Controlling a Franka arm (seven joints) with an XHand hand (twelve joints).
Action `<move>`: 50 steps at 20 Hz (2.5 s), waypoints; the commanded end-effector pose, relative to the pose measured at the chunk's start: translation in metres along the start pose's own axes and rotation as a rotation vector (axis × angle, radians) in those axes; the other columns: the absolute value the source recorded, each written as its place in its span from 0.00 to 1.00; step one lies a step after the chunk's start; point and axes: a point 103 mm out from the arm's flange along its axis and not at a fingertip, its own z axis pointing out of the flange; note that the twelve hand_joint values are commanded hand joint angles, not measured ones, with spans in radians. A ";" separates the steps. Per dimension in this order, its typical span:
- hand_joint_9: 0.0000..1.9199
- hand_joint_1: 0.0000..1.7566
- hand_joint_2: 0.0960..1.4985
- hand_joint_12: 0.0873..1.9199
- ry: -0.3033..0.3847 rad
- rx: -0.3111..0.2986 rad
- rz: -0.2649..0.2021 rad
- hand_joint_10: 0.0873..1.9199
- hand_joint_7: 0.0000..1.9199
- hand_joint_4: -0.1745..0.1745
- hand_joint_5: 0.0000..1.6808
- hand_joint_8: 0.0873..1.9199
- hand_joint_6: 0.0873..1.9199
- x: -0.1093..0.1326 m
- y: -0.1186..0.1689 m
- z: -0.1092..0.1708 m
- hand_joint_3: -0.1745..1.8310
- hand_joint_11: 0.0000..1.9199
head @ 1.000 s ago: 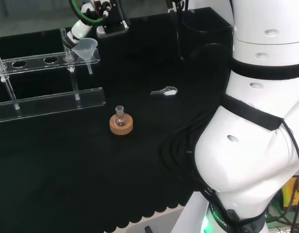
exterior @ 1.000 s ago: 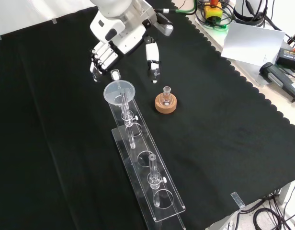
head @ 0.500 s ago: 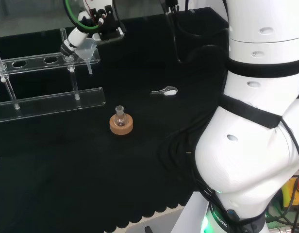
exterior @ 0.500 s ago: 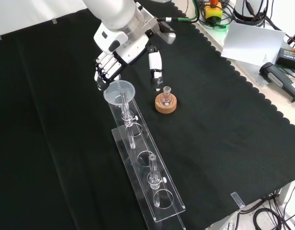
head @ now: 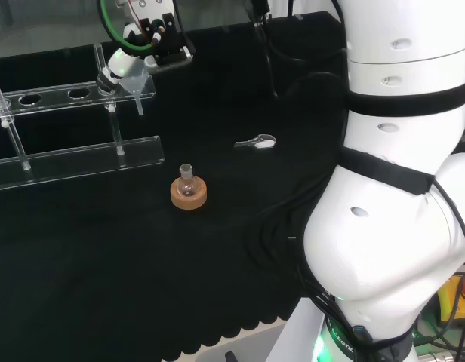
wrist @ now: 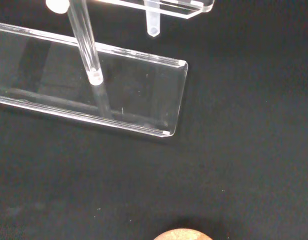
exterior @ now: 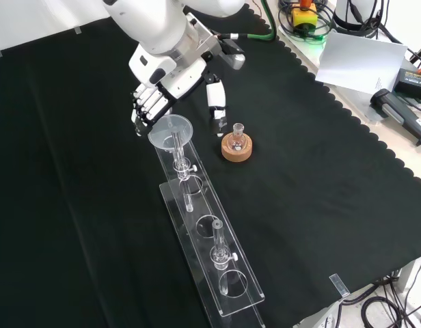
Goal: Pick up the funnel from the transparent funnel stand.
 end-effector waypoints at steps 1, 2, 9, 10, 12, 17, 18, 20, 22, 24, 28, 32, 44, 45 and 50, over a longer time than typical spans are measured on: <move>0.00 0.21 0.41 0.43 -0.003 0.011 0.006 0.23 0.00 0.31 0.00 0.22 0.00 -0.006 0.007 0.002 0.09 0.00; 0.00 0.21 0.41 0.43 -0.004 0.011 0.007 0.23 0.00 0.31 0.00 0.22 0.00 -0.007 0.009 0.002 0.09 0.00; 0.00 0.21 0.41 0.43 -0.020 0.018 0.019 0.26 0.00 0.31 0.00 0.23 0.00 0.000 0.016 0.001 0.09 0.00; 0.00 0.21 0.41 0.43 -0.022 0.019 0.019 0.27 0.00 0.31 0.00 0.23 0.00 0.004 0.017 0.000 0.09 0.00; 0.00 0.22 0.42 0.43 -0.018 0.022 0.015 0.28 0.00 0.31 0.00 0.24 0.00 0.002 0.018 0.000 0.09 0.00; 0.00 0.22 0.42 0.44 -0.014 0.029 0.012 0.32 0.02 0.31 0.00 0.25 0.00 -0.015 0.024 0.003 0.09 0.00; 0.00 0.22 0.42 0.44 -0.017 0.030 0.013 0.33 0.02 0.31 0.00 0.25 0.00 -0.017 0.025 0.003 0.09 0.00; 0.00 0.22 0.42 0.44 -0.019 0.030 0.018 0.34 0.02 0.31 0.00 0.25 0.00 -0.021 0.025 0.004 0.09 0.00; 0.00 0.22 0.42 0.45 -0.038 0.033 0.027 0.35 0.02 0.31 0.00 0.26 0.00 -0.002 0.026 0.002 0.09 0.00; 0.00 0.22 0.42 0.45 -0.033 0.033 0.025 0.35 0.02 0.31 0.00 0.26 0.00 -0.001 0.026 0.002 0.09 0.00; 0.00 0.22 0.42 0.45 -0.042 0.028 0.013 0.36 0.02 0.31 0.00 0.26 0.00 -0.002 0.026 0.002 0.09 0.00; 0.00 0.22 0.42 0.46 -0.024 0.021 0.017 0.37 0.03 0.31 0.00 0.26 0.00 -0.017 0.026 0.007 0.09 0.00; 0.02 0.24 0.44 0.51 -0.023 0.016 0.039 0.40 0.07 0.33 0.03 0.27 0.00 -0.027 0.027 0.010 0.09 0.00; 0.02 0.24 0.44 0.51 -0.023 0.015 0.038 0.40 0.08 0.33 0.03 0.27 0.00 -0.025 0.028 0.010 0.09 0.00; 0.04 0.24 0.45 0.54 -0.032 0.021 0.036 0.40 0.11 0.34 0.04 0.27 0.00 -0.021 0.030 0.010 0.10 0.00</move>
